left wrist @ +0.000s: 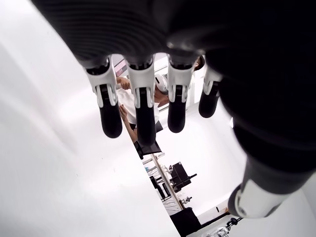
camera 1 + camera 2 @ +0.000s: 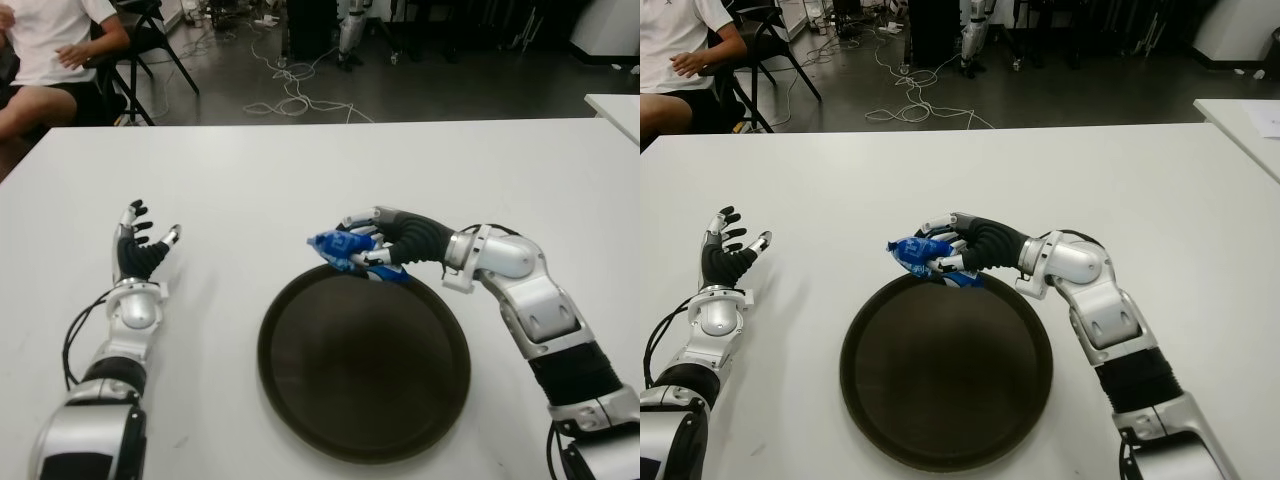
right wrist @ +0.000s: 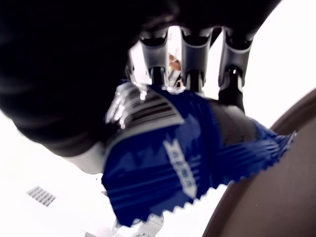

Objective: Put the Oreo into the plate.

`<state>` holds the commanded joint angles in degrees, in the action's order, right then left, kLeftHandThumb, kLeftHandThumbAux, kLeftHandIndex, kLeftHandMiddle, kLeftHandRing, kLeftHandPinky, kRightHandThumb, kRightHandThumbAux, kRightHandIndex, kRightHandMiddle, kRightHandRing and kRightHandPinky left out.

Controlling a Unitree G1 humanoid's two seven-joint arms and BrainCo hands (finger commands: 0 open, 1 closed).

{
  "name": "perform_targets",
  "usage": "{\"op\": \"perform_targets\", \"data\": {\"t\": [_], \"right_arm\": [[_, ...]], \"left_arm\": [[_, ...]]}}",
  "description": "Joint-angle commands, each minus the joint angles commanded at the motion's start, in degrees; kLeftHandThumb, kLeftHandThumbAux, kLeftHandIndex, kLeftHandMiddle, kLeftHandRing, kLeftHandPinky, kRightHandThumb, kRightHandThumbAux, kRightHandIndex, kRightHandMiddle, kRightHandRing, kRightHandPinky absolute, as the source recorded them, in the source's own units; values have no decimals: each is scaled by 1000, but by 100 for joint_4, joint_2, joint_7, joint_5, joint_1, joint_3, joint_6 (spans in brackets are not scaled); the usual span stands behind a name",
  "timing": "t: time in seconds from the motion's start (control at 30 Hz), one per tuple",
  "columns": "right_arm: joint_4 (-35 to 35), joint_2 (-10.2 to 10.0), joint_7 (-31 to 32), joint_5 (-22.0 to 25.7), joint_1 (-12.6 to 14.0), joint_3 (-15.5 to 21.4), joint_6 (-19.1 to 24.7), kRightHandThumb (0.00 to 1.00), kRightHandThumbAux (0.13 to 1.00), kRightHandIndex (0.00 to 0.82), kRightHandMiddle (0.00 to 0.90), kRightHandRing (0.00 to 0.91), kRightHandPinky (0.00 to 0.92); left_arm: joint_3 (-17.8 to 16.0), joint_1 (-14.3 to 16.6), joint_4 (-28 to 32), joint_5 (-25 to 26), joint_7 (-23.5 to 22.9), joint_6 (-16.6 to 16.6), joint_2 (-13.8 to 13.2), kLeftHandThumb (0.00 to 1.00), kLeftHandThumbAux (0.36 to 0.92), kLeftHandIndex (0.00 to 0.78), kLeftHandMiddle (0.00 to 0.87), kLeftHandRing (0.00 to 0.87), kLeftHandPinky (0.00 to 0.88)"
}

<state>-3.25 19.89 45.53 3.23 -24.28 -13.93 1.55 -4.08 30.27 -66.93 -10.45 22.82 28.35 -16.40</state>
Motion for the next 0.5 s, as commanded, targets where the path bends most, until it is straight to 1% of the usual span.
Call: {"op": "perform_targets", "data": {"t": [0.17,0.37,0.5], "right_arm": [[53,87,25,-97,-16,-51,-14,683,730,437,818,826,806],[139,130,-21,-133,-3,-62,136,686,730,438,809,819,800],[206,136,-71,-137,6,-55,268,687,730,438,807,817,797]], "left_arm": [[19,4,-2,-25,19,-16,-5,197,694,90,159,192,234],[18,5,-9,-14,34,-2,-1,224,697,105,177,207,257],[7,6,-12,3,32,7,3,237,704,106,178,209,251]]}}
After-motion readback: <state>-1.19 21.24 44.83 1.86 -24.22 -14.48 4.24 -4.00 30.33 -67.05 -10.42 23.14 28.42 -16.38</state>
